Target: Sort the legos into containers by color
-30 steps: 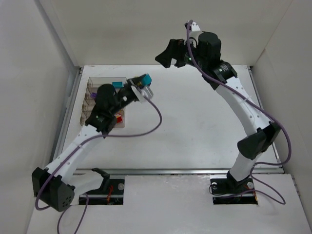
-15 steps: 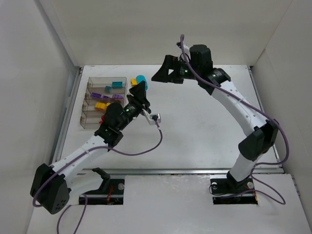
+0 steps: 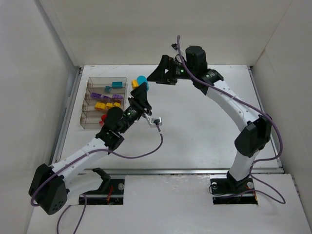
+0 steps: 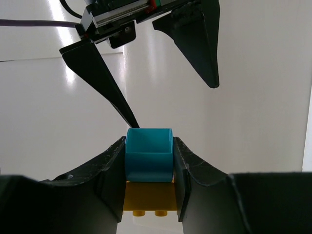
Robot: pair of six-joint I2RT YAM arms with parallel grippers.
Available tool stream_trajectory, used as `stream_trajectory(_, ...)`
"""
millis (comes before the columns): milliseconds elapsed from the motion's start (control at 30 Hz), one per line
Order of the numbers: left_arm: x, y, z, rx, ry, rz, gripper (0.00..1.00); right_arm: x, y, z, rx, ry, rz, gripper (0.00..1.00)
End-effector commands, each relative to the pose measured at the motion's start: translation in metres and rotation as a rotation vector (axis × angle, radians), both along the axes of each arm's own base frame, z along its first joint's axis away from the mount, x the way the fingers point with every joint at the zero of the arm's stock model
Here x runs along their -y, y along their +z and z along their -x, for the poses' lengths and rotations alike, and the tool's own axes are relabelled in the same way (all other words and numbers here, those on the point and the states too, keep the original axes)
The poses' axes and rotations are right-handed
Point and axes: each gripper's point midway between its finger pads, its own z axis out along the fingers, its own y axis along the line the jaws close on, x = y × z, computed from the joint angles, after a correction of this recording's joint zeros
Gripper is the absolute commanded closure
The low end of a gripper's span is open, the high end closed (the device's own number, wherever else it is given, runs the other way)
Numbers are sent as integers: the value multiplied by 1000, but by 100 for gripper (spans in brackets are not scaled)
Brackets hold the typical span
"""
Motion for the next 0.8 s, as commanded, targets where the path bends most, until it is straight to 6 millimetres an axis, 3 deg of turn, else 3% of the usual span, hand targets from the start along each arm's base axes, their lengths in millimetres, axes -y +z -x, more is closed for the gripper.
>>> stream_trajectory(0,1,20,13,74,-33,32,100,-5,51,9,118,40,-98,6)
stream_trajectory(67,1,20,13,74,-33,32,100,2,64,10,150,23,-113,6)
stream_trajectory(100,1,20,13,65,-36,41,100,4,58,9,130,5,-107,6)
stream_trajectory(233,-1,19,12,58,-27,49,100,10,74,12,165,3,-128,7)
stream_trajectory(333,-1,19,12,58,-27,49,100,4,64,10,125,25,-129,7)
stream_trajectory(467,-1,19,12,58,-27,49,100,3,68,14,129,55,-145,8)
stream_trajectory(633,7,22,13,67,-55,52,100,-11,56,15,82,114,-147,8)
stream_trajectory(767,11,27,15,82,-66,63,100,-19,58,13,78,133,-156,9)
